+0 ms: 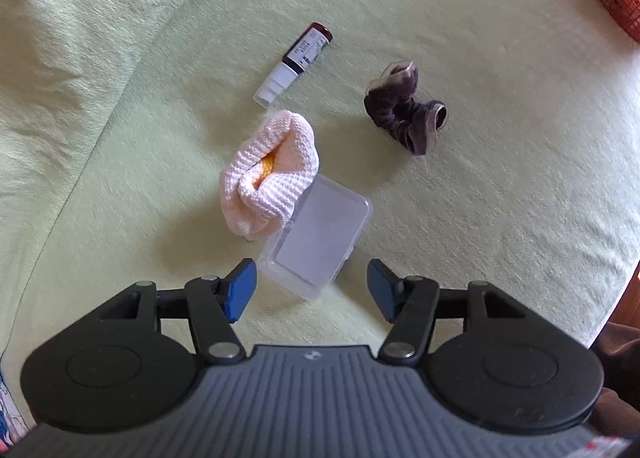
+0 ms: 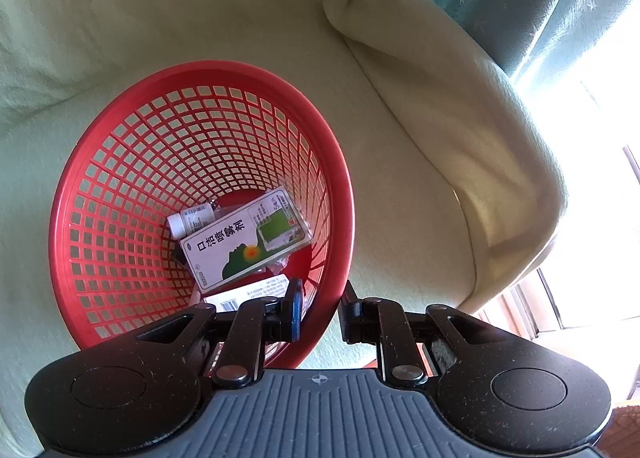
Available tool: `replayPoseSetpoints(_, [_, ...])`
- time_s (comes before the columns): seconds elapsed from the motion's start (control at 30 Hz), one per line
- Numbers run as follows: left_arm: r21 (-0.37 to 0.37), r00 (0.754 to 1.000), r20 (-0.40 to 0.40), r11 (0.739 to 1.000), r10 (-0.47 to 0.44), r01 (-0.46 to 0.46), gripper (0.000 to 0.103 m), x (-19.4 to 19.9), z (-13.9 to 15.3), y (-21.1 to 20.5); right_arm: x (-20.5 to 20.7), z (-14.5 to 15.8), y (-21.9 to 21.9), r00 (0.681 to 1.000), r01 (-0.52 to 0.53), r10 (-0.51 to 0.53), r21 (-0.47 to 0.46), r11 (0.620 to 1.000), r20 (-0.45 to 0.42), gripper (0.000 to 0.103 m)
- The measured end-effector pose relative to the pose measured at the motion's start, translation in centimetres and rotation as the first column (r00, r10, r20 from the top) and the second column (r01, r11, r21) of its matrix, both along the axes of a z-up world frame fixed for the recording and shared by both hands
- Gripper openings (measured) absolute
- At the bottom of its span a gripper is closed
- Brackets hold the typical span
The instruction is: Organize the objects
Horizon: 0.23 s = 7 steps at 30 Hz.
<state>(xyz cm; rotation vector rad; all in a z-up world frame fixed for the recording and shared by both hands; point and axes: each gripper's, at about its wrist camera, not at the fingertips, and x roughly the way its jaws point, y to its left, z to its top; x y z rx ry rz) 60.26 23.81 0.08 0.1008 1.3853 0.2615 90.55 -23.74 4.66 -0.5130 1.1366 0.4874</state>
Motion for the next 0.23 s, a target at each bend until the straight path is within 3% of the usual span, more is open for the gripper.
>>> replayPoseSetpoints(0.23, [0.006, 0.996, -0.034, 0.996, -0.087, 0.088, 0.063, 1.3, -3.7, 0.8, -0.1, -0.1, 0.5, 1.000, 0.008, -0.007, -0.012, 1.000, 0.011, 0.015])
